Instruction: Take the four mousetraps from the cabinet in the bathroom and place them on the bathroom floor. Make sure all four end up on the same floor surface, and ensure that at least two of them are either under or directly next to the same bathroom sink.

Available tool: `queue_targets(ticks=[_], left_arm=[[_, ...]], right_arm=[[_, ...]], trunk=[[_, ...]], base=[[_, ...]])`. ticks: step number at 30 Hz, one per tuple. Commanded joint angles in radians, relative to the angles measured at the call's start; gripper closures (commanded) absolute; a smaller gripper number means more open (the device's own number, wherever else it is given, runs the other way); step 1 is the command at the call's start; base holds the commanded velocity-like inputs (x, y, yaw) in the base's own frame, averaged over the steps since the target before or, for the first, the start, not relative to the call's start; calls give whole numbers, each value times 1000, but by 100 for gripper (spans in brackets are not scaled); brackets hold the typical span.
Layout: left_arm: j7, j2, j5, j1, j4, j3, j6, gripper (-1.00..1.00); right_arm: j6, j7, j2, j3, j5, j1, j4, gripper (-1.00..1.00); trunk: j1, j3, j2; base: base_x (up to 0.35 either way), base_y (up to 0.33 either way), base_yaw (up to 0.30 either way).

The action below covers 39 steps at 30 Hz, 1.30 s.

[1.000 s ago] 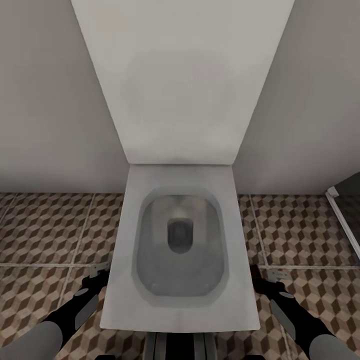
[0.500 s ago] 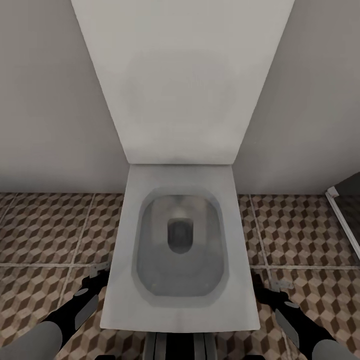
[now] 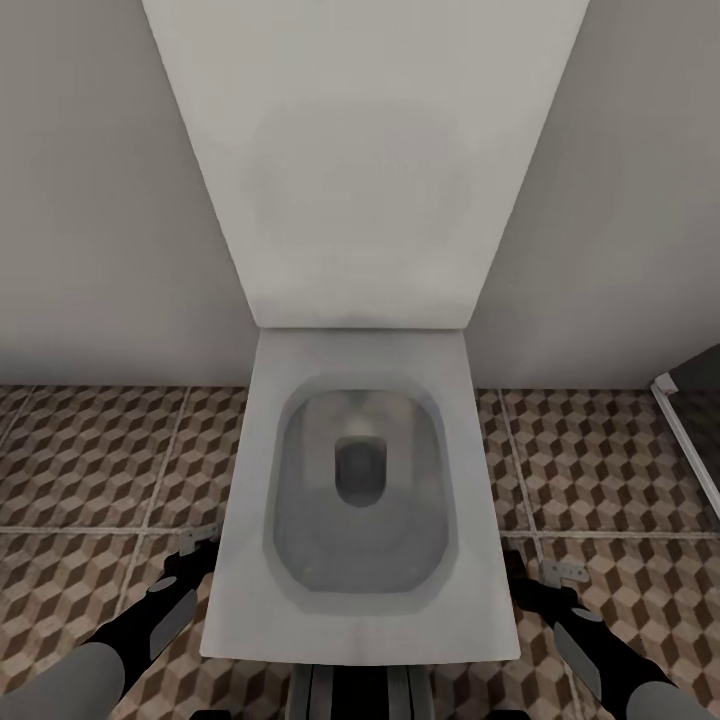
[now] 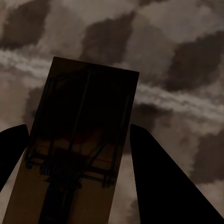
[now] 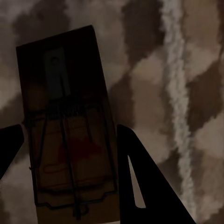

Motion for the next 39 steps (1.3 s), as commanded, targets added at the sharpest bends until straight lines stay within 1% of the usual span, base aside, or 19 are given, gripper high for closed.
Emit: queue_targets(ticks=[1, 15, 16, 39], left_arm=[[6, 1, 8, 0, -1, -9, -4, 100], [6, 1, 9, -1, -1, -8, -3, 100], [6, 1, 9, -1, -1, -8, -3, 100], [5, 1, 7, 0, -1, -8, -3, 100]], right_arm=[[-1, -5, -1, 8, -10, 0, -1, 100], [-3, -4, 0, 7, -13, 0, -1, 100], [-3, -4, 0, 7, -13, 0, -1, -100], [-2, -4, 1, 7, -13, 0, -1, -100]], trunk=[[0, -1, 0], [0, -1, 0], [0, -1, 0], [0, -1, 0]], base=[[0, 0, 0], [0, 0, 0], [0, 0, 0], [0, 0, 0]])
